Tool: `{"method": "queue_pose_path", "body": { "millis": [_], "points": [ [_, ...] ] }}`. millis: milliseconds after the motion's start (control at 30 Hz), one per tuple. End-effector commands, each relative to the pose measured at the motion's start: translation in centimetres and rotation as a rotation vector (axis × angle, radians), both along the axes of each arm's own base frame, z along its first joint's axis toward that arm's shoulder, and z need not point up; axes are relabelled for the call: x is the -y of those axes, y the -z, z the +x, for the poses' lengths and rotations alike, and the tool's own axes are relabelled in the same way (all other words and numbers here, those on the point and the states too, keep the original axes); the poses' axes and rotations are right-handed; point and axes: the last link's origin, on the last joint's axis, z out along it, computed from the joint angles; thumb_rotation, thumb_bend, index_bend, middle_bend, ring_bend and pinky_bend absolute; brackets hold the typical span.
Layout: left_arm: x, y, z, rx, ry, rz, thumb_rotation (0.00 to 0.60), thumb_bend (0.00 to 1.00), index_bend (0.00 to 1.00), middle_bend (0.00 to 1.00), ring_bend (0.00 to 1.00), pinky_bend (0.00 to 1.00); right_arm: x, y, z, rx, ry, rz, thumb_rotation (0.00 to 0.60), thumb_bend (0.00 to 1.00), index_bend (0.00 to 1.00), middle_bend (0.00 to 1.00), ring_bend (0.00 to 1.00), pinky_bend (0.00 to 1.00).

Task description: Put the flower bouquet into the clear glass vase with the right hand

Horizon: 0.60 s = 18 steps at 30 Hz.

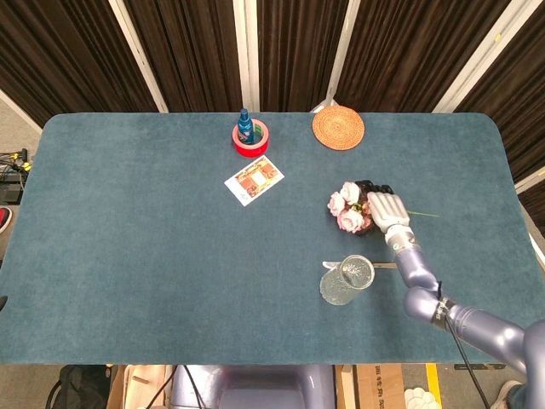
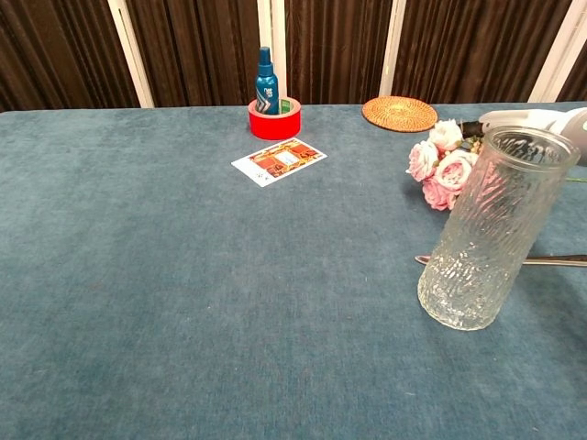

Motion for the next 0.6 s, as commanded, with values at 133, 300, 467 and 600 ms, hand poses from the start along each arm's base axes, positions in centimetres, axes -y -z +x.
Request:
{"method": "queue_pose_path", "body": {
  "millis": [133,300,467,600],
  "points": [
    [-0.06,0.09,0.00,-0.003,-0.002,-0.003,0.600,0.21,0.12,0.00,0.00,0.05,0.72,0.22,0.21,-0.011,-0.001,-0.030,0.600,0.18,0.16,0.18,0.24,0.01],
    [0.01,0.29,0.19,-0.005,0.003,-0.012,0.600,0.21,0.12,0.00,0.00,0.05,1.01,0.64,-0.31,-0.046,0.005,-0.019,0.600,0.19,0.27,0.27,0.32,0.06],
    [0.00,0.45,0.25,-0.007,0.004,-0.020,0.600,0.21,0.12,0.00,0.00,0.05,1.20,0.51,-0.37,-0.064,-0.004,-0.032,0.600,0.33,0.38,0.36,0.43,0.16],
    [-0.08,0.53,0.28,-0.008,0.003,-0.024,0.600,0.21,0.12,0.00,0.00,0.05,1.11,-0.04,-0.14,-0.023,-0.004,-0.049,0.600,0.37,0.42,0.39,0.46,0.19]
  ]
}}
